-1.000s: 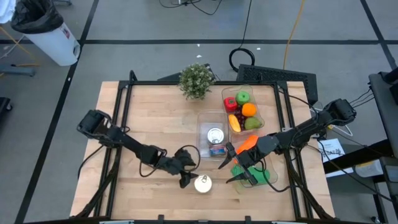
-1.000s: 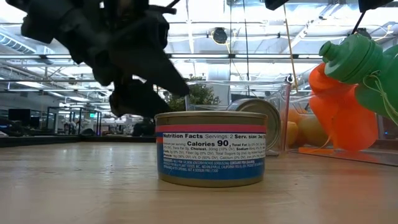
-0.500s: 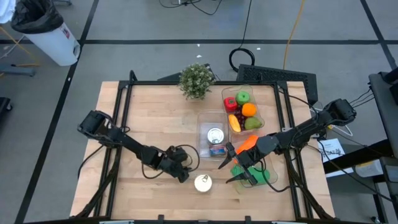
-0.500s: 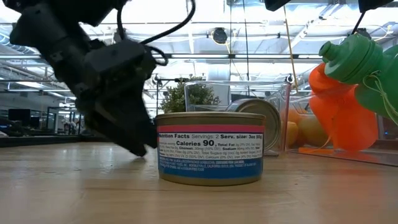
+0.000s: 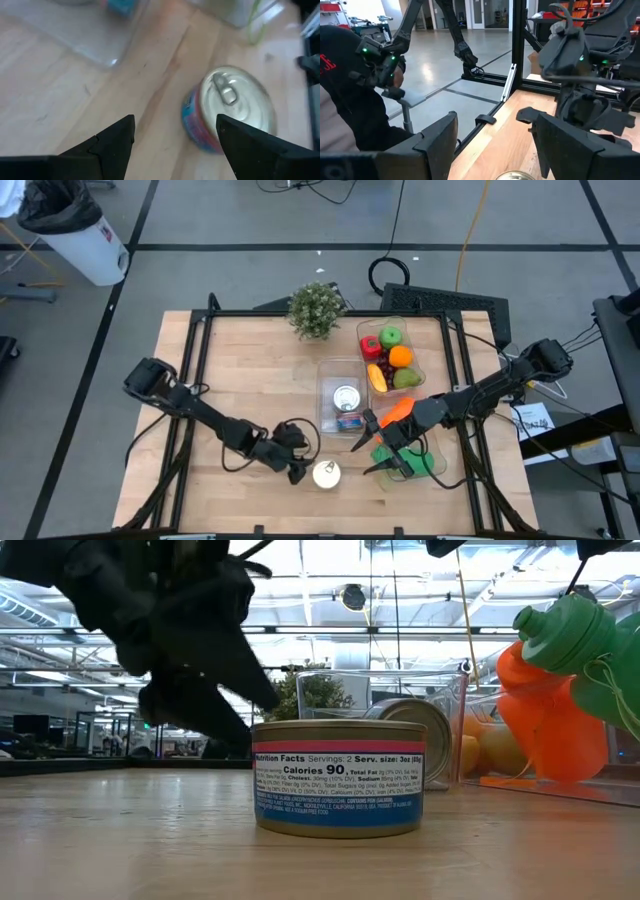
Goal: Pick & Place Food Item
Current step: Put the blue tuna can into the middle transparent bin
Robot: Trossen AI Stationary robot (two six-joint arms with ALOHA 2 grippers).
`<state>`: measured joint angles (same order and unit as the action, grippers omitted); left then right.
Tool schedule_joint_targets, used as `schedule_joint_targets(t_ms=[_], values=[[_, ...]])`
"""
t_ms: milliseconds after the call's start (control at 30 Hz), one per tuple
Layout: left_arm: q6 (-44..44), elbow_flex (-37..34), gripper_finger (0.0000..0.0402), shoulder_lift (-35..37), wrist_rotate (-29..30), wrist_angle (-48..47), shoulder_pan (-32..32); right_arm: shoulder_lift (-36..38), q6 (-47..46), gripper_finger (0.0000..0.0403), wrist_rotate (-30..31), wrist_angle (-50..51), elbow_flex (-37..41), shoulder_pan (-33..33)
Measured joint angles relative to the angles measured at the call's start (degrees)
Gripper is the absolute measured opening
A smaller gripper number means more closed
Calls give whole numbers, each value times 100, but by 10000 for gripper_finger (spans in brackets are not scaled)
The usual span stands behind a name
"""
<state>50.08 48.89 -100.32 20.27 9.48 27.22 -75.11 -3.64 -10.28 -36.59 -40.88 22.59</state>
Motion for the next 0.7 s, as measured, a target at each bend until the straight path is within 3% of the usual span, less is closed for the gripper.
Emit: schedule_joint_targets(t_ms=[233,700], values=[[-41,377,285,-512,-9,-289,-44,0,-11,254,0,-1,2,0],[-347,421,285,-320,-165,81,-64,0,-11,254,0,-1,0,0]])
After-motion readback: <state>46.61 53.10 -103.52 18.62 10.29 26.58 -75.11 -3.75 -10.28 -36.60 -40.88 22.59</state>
